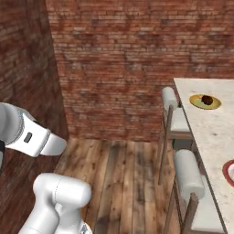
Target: Transport the steak and lemon wedge to the fridge. Place the steak on the rack containing meat and place the lemon wedge on the rack containing the vegetable, ensuring meats and vegetables are on different racks.
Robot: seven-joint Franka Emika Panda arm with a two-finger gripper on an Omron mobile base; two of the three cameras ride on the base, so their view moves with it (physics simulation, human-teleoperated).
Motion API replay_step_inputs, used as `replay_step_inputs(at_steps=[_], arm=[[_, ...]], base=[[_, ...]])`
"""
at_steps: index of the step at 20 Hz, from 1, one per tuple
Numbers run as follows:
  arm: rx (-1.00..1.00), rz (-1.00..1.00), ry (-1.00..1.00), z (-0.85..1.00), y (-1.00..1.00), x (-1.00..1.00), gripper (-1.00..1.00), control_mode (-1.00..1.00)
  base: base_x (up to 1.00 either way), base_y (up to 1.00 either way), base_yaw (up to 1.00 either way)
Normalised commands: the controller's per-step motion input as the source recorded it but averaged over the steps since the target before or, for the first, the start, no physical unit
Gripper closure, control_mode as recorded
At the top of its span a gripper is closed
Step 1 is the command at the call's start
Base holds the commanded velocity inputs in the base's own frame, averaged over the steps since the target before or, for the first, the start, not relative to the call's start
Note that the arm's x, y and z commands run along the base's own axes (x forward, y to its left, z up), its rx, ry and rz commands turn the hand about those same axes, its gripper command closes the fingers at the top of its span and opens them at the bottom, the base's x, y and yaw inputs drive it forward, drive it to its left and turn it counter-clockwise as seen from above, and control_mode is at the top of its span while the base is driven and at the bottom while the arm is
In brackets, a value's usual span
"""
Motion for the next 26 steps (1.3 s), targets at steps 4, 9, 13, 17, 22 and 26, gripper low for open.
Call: replay_step_inputs(at_steps=[4, 9, 13, 17, 22, 26], arm=[[0.00, 0.00, 0.00, 0.00, 0.00, 0.00, -1.00, 1.00], [0.00, 0.00, 0.00, 0.00, 0.00, 0.00, -1.00, 1.00], [0.00, 0.00, 0.00, 0.00, 0.00, 0.00, -1.00, 1.00], [0.00, 0.00, 0.00, 0.00, 0.00, 0.00, -1.00, 1.00], [0.00, 0.00, 0.00, 0.00, 0.00, 0.00, -1.00, 1.00], [0.00, 0.00, 0.00, 0.00, 0.00, 0.00, -1.00, 1.00]], base=[[1.00, -0.04, 0.00], [1.00, 0.00, -0.01], [1.00, 0.00, -0.20], [1.00, 0.00, -0.33], [1.00, 0.01, -0.51], [0.91, 0.11, -0.69]])
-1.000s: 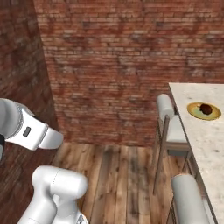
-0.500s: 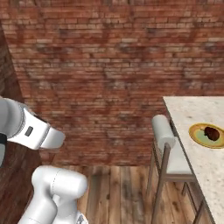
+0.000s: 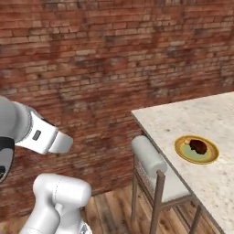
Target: Transport the steak and lemon wedge to the fridge. Place the steak on the rack containing meat and place the lemon wedge on the rack containing the vegetable, ensuring meats and vegetables are on different racks.
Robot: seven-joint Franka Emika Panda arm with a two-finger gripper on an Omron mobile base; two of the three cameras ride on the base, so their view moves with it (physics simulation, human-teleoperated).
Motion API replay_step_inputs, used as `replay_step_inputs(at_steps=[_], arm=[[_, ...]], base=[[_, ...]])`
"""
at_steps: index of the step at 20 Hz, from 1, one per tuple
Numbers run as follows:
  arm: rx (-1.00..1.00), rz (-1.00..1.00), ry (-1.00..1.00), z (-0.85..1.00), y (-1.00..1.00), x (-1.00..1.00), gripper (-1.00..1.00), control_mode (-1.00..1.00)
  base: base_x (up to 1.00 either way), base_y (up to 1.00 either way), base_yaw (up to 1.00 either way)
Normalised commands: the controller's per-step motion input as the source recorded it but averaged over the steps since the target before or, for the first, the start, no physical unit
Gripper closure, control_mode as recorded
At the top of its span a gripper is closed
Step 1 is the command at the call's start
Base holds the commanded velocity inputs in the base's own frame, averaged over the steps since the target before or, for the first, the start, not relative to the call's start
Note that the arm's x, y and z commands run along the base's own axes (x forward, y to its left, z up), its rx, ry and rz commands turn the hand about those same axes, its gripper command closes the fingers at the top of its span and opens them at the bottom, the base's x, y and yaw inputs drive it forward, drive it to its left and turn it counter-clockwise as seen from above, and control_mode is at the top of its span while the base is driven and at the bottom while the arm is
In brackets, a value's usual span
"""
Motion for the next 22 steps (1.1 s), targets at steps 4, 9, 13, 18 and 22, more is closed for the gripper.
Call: replay_step_inputs(at_steps=[4, 9, 13, 18, 22], arm=[[0.00, 0.00, 0.00, 0.00, 0.00, 0.00, -1.00, 1.00], [0.00, 0.00, 0.00, 0.00, 0.00, 0.00, -1.00, 1.00], [0.00, 0.00, 0.00, 0.00, 0.00, 0.00, -1.00, 1.00], [0.00, 0.00, 0.00, 0.00, 0.00, 0.00, -1.00, 1.00], [0.00, 0.00, 0.00, 0.00, 0.00, 0.00, -1.00, 1.00]], base=[[0.52, 0.26, -0.85], [0.32, 0.34, -0.91], [0.18, 0.05, -0.77], [0.77, 0.25, -0.24], [1.00, 0.01, -0.04]])
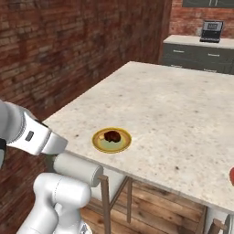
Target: Transport the steak and lemon wedge to the fridge. Place the steak on the rack containing meat and place the lemon wedge on the rack containing the vegetable, ensuring meats and vegetables are on different racks.
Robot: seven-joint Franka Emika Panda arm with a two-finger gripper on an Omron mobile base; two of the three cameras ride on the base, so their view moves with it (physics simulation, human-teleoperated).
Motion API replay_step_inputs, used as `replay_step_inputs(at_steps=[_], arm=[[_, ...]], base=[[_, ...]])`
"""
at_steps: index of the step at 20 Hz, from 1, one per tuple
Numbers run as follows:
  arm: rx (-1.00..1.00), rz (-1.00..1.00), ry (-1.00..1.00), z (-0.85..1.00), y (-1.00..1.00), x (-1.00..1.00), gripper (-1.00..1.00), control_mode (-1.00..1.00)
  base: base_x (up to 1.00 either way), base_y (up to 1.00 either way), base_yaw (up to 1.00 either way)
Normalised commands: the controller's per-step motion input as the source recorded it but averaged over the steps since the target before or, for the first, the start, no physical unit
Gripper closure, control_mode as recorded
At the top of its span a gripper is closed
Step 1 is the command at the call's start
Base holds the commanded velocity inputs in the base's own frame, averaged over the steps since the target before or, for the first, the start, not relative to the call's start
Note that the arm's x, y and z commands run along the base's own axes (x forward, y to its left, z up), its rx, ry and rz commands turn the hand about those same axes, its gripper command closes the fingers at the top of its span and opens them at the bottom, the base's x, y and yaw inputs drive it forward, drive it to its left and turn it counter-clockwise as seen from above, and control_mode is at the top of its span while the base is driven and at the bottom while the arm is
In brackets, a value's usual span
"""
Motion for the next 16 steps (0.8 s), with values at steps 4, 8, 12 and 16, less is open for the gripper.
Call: replay_step_inputs(at_steps=[4, 8, 12, 16], arm=[[0.00, 0.00, 0.00, 0.00, 0.00, 0.00, -1.00, 1.00], [0.00, 0.00, 0.00, 0.00, 0.00, 0.00, -1.00, 1.00], [0.00, 0.00, 0.00, 0.00, 0.00, 0.00, -1.00, 1.00], [0.00, 0.00, 0.08, -0.16, 0.15, 0.25, -1.00, -1.00]], base=[[1.00, 0.14, -0.12], [0.96, 0.53, -0.63], [0.85, 0.44, -0.23], [0.62, 0.14, 0.00]])
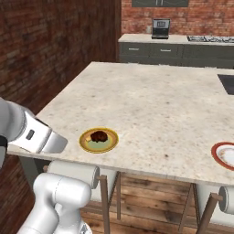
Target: Transport the steak and lemon wedge to the fridge. Place the steak on the rack containing meat and place the lemon wedge on the rack containing the vegetable, ensuring meats and vegetables are on different racks.
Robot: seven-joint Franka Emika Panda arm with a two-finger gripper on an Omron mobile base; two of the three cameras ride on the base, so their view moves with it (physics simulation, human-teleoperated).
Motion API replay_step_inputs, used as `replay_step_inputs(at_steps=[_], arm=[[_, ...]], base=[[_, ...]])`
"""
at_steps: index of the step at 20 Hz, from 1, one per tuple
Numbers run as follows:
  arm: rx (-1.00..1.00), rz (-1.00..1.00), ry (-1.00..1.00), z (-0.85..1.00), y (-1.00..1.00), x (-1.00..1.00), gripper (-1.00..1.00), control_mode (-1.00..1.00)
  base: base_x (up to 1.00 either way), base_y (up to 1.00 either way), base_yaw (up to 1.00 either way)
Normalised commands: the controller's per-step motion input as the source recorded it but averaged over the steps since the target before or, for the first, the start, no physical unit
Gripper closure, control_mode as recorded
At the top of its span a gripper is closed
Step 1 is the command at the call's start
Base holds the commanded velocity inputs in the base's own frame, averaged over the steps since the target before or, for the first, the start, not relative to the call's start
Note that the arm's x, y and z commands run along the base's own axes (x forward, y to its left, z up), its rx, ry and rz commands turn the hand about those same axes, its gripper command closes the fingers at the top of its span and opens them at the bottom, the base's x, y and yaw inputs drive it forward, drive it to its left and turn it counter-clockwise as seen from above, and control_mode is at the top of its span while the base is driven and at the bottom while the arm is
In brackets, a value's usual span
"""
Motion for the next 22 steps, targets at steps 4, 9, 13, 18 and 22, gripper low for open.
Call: replay_step_inputs(at_steps=[4, 9, 13, 18, 22], arm=[[-0.02, -0.01, 0.38, -0.56, 0.55, 1.00, -1.00, -1.00], [0.01, -0.13, 0.19, -0.74, 0.27, 1.00, -1.00, -1.00], [0.01, -0.22, 0.20, -0.73, 0.01, 0.90, -1.00, -1.00], [0.00, -0.24, 0.09, -0.57, 0.00, 1.00, -1.00, -1.00], [0.00, -0.06, 0.18, -0.64, 0.00, 1.00, -1.00, -1.00]], base=[[0.00, 0.00, 0.00], [0.00, 0.00, 0.00], [0.00, 0.00, 0.00], [0.00, 0.00, 0.00], [0.00, 0.00, 0.00]])
